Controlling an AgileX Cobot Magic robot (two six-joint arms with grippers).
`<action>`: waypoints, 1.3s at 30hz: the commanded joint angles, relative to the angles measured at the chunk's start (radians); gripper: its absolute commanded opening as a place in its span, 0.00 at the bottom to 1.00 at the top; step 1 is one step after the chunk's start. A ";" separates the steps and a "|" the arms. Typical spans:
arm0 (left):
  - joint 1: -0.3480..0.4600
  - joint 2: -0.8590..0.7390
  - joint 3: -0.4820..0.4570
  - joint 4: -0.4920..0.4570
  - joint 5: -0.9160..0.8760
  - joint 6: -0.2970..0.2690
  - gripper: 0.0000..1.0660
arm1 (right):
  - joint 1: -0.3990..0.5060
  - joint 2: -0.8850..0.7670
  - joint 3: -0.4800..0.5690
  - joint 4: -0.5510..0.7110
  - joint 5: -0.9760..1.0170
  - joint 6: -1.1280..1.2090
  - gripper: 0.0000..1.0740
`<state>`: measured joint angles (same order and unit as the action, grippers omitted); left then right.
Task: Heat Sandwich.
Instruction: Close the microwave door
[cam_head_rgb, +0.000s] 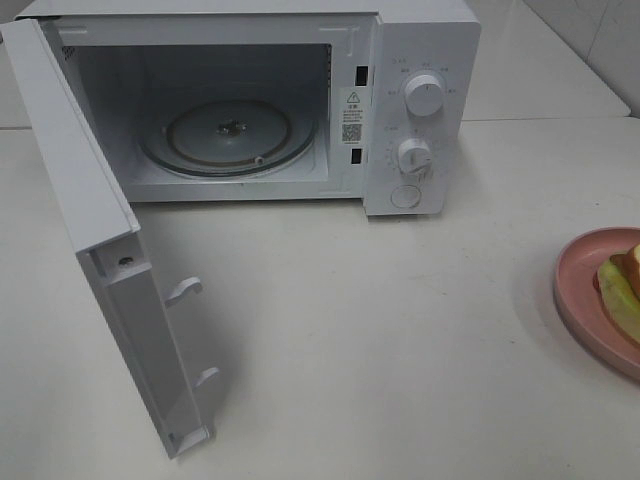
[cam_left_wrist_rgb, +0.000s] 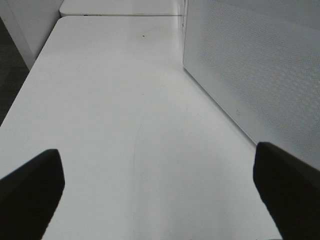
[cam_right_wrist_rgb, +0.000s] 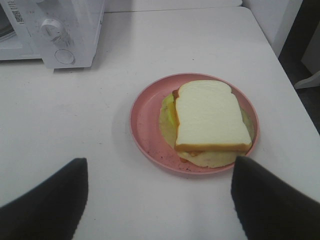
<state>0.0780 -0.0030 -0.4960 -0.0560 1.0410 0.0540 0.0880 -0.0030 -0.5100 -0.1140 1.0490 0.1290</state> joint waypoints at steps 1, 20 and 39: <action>-0.005 -0.021 0.001 0.003 -0.005 0.001 0.91 | -0.008 -0.028 0.001 0.004 -0.009 -0.001 0.71; -0.005 -0.020 -0.010 -0.009 -0.019 0.000 0.91 | -0.008 -0.028 0.001 0.004 -0.009 -0.001 0.71; -0.005 0.293 -0.032 -0.011 -0.243 0.001 0.47 | -0.008 -0.028 0.001 0.004 -0.009 -0.001 0.71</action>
<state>0.0780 0.2600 -0.5250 -0.0640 0.8400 0.0540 0.0880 -0.0030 -0.5100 -0.1080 1.0490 0.1290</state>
